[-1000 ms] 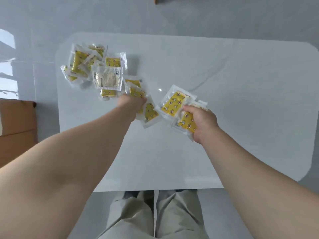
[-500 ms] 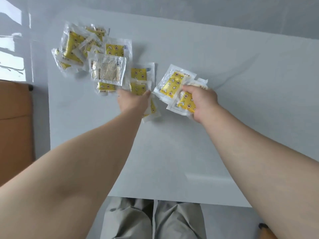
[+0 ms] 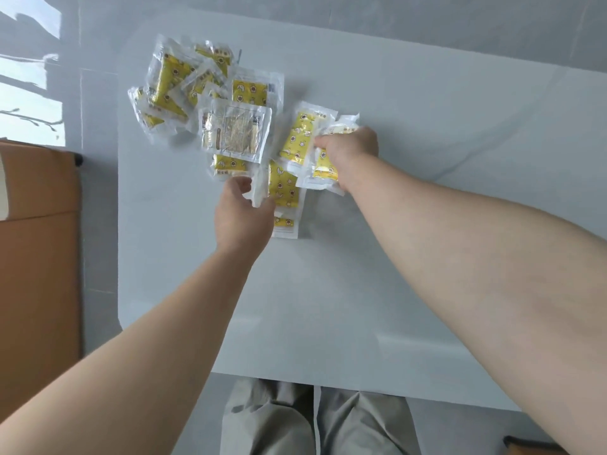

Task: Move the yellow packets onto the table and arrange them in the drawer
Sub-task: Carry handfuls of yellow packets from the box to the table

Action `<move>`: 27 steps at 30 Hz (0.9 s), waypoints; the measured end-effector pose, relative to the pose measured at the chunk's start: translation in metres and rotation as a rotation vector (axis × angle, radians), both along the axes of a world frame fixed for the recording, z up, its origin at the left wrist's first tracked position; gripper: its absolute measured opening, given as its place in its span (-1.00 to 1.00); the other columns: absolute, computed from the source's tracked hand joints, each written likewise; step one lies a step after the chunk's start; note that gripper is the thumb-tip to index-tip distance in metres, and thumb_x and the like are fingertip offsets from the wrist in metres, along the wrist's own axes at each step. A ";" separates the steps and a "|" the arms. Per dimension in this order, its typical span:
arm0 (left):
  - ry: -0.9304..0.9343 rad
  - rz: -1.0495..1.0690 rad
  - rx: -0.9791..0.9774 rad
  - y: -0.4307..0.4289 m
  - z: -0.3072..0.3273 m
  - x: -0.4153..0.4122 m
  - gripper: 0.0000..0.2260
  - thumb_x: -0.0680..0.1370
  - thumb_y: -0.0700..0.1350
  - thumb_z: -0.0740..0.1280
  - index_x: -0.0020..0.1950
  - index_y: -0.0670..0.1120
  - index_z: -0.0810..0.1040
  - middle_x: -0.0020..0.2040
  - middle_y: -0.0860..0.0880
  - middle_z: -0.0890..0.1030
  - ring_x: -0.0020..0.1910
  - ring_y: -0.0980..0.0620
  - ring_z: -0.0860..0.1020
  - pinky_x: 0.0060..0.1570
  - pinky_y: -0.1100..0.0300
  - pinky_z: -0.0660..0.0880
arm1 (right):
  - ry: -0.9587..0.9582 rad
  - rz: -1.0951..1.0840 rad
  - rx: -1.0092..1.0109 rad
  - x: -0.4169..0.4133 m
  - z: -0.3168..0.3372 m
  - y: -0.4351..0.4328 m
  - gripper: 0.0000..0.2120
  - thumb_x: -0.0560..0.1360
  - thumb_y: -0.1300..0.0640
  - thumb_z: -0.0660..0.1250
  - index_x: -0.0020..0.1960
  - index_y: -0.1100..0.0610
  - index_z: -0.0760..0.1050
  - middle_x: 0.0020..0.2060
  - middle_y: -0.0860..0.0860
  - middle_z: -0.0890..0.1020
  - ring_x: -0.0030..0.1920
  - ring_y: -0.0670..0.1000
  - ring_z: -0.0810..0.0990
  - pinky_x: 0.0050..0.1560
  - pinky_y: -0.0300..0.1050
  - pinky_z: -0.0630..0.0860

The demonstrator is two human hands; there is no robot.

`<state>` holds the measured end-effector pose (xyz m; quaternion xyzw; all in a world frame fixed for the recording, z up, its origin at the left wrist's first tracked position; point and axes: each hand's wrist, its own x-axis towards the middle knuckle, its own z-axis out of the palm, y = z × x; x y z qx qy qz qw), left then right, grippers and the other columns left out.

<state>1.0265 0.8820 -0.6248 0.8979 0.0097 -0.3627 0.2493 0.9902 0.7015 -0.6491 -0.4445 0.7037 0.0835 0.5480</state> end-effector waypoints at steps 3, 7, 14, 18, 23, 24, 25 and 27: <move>0.004 0.004 -0.021 0.001 -0.001 0.001 -0.62 0.52 -0.10 0.38 0.32 0.00 0.43 0.21 0.12 0.53 0.03 0.07 0.60 0.14 -0.06 0.57 | 0.142 0.263 -0.168 0.003 -0.013 0.004 -0.37 0.40 -0.07 0.56 0.34 0.10 0.38 0.25 0.06 0.51 0.18 0.13 0.59 -0.03 -0.07 0.52; -0.008 -0.004 -0.044 0.001 -0.003 0.002 -0.64 0.53 -0.11 0.38 0.31 -0.02 0.44 0.20 0.10 0.53 -0.06 0.15 0.57 0.12 -0.01 0.57 | 0.331 0.361 -0.181 0.000 -0.019 0.010 -0.16 0.34 -0.35 0.51 0.36 0.08 0.22 0.31 0.13 0.33 0.28 0.19 0.48 -0.01 -0.01 0.39; -0.001 0.003 -0.071 0.008 0.028 0.006 -0.75 0.55 -0.12 0.37 0.20 0.03 0.44 0.12 0.11 0.55 -0.11 0.24 0.54 0.03 0.09 0.56 | 0.450 0.493 -0.244 -0.020 0.009 0.022 -0.11 0.33 -0.51 0.33 0.38 0.05 0.15 0.34 0.11 0.26 0.34 0.16 0.31 0.20 0.10 0.34; 0.006 -0.040 -0.095 0.014 0.080 0.004 -0.78 0.56 -0.11 0.36 0.19 0.03 0.46 0.08 0.12 0.57 -0.10 0.17 0.53 -0.22 0.22 0.49 | 0.387 0.451 -0.211 -0.040 0.067 0.036 -0.13 0.40 -0.46 0.33 0.42 0.10 0.15 0.36 0.14 0.28 0.37 0.19 0.33 0.26 0.13 0.36; 0.051 -0.102 -0.116 0.025 0.162 -0.002 -0.80 0.54 -0.13 0.35 0.16 -0.02 0.51 -0.03 0.08 0.58 -0.19 0.16 0.52 -0.35 0.22 0.40 | 0.290 0.358 -0.198 -0.074 0.166 0.068 -0.14 0.41 -0.44 0.32 0.43 0.12 0.19 0.36 0.16 0.30 0.35 0.22 0.38 0.29 0.17 0.44; 0.067 -0.119 -0.114 0.029 0.179 -0.004 -0.81 0.53 -0.14 0.36 0.14 -0.03 0.51 -0.06 0.08 0.58 -0.19 0.13 0.54 -0.33 0.21 0.43 | 0.273 0.336 -0.192 -0.082 0.185 0.075 -0.14 0.40 -0.45 0.31 0.43 0.12 0.20 0.35 0.16 0.31 0.34 0.22 0.39 0.29 0.19 0.45; 0.083 -0.135 -0.115 0.033 0.194 -0.006 -0.82 0.52 -0.14 0.36 0.12 -0.03 0.52 -0.08 0.08 0.58 -0.17 0.08 0.57 -0.29 0.19 0.46 | 0.259 0.315 -0.184 -0.091 0.203 0.083 -0.14 0.40 -0.46 0.31 0.43 0.12 0.22 0.34 0.16 0.31 0.33 0.22 0.40 0.28 0.20 0.46; 0.102 -0.172 -0.123 0.041 0.222 -0.009 -0.83 0.51 -0.14 0.37 0.09 -0.04 0.52 -0.08 0.03 0.60 -0.11 -0.03 0.61 -0.17 0.11 0.56 | 0.225 0.271 -0.178 -0.110 0.237 0.096 -0.16 0.40 -0.45 0.31 0.42 0.11 0.27 0.33 0.15 0.33 0.32 0.23 0.43 0.28 0.19 0.48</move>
